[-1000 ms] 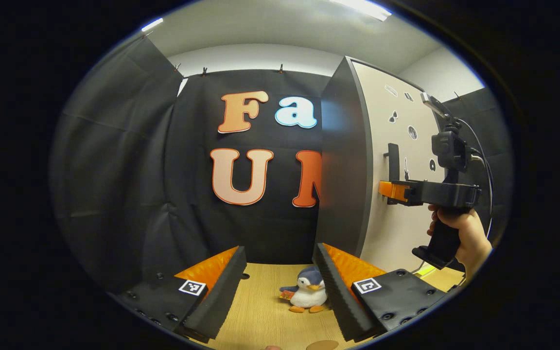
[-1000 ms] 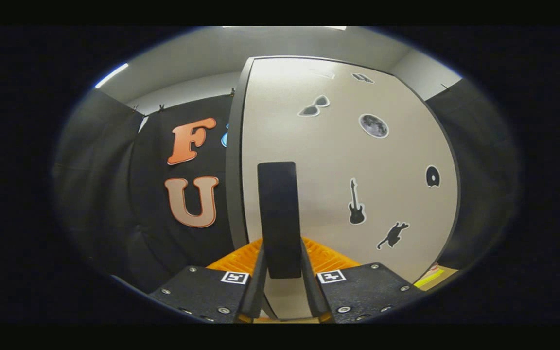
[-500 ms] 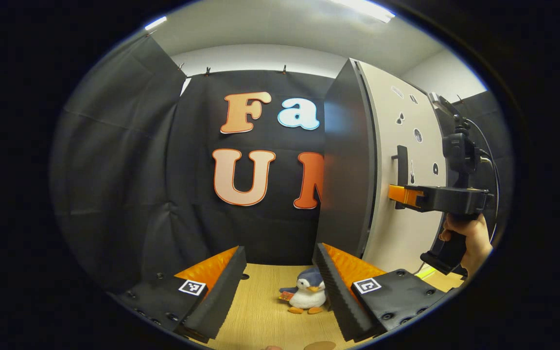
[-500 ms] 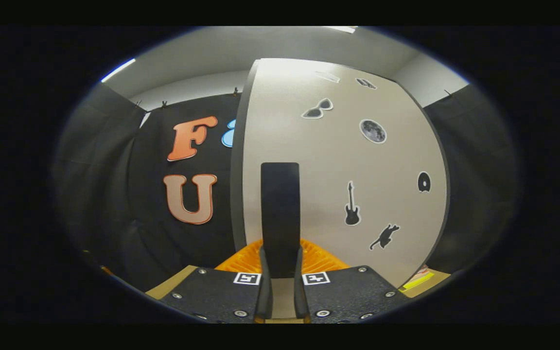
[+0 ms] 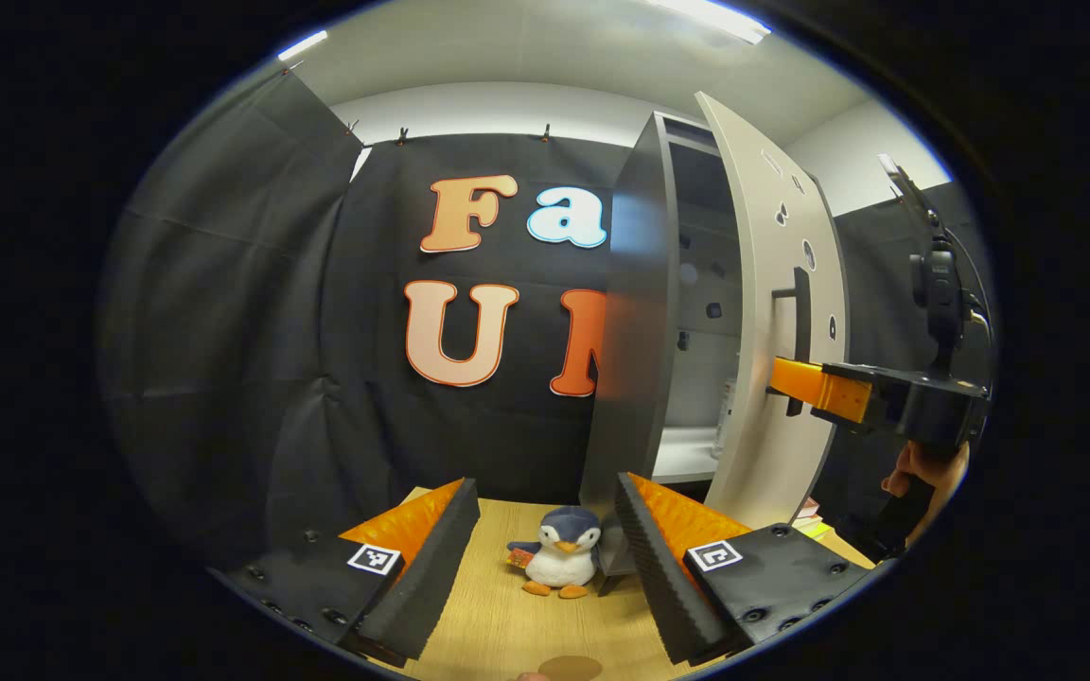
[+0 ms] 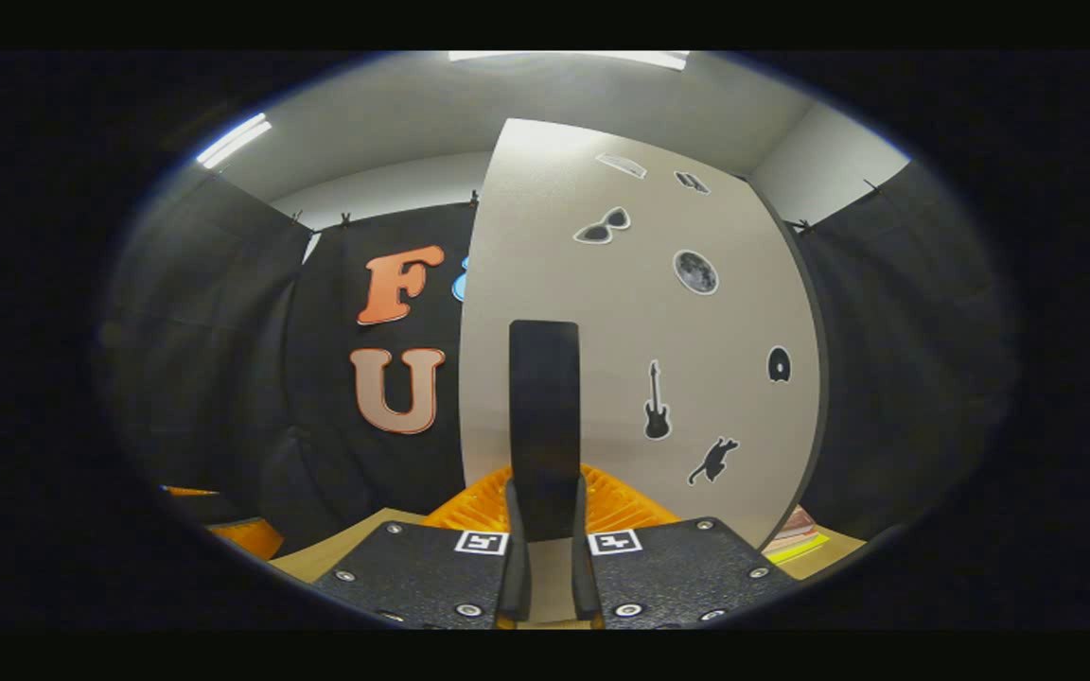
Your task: Open the cabinet door with the right hand, grasp the bottle in the cabinet with the left hand and place it on the coaster, then close the cabinet door with the right hand.
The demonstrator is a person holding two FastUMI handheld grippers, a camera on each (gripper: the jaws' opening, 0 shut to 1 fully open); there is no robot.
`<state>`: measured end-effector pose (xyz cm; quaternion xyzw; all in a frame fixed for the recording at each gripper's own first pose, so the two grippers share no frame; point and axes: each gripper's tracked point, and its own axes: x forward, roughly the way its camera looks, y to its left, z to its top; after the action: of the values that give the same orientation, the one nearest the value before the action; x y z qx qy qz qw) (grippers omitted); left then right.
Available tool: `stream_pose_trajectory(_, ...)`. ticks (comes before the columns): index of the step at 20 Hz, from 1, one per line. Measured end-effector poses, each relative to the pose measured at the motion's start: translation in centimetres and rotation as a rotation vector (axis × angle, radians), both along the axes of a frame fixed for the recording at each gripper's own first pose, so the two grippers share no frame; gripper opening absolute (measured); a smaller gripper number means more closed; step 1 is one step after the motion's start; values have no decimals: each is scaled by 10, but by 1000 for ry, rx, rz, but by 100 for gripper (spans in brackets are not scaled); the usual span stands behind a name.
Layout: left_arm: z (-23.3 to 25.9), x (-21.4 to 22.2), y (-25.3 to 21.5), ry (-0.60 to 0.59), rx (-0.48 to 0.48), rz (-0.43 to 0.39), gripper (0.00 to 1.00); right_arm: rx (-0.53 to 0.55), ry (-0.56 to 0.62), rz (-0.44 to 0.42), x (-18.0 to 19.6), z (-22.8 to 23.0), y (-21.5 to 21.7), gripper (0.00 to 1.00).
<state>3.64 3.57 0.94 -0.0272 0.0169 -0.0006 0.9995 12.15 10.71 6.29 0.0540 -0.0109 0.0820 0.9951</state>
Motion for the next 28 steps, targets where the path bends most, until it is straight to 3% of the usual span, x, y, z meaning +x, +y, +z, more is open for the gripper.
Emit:
stream_pose_trajectory(9, 8, -28, -60, -21, 15, -25, 95, 47, 2, 11, -86, -8, -81, 16)
stream_pose_trajectory(16, 16, -39, -106, -49, 16, -85, 94, 80, 23, -65, -119, -10, -143, 18)
stream_pose_trajectory(17, 17, -41, -113, -51, 10, -98, 94, 73, 27, -68, -123, -11, -153, 10)
stream_pose_trajectory(23, 8, -56, -154, -33, -8, -156, 94, -5, 19, -88, -142, -11, -209, 11)
stream_pose_trajectory(28, 9, -66, -162, -27, -22, -149, 95, -30, 3, -110, -155, -18, -274, 11)
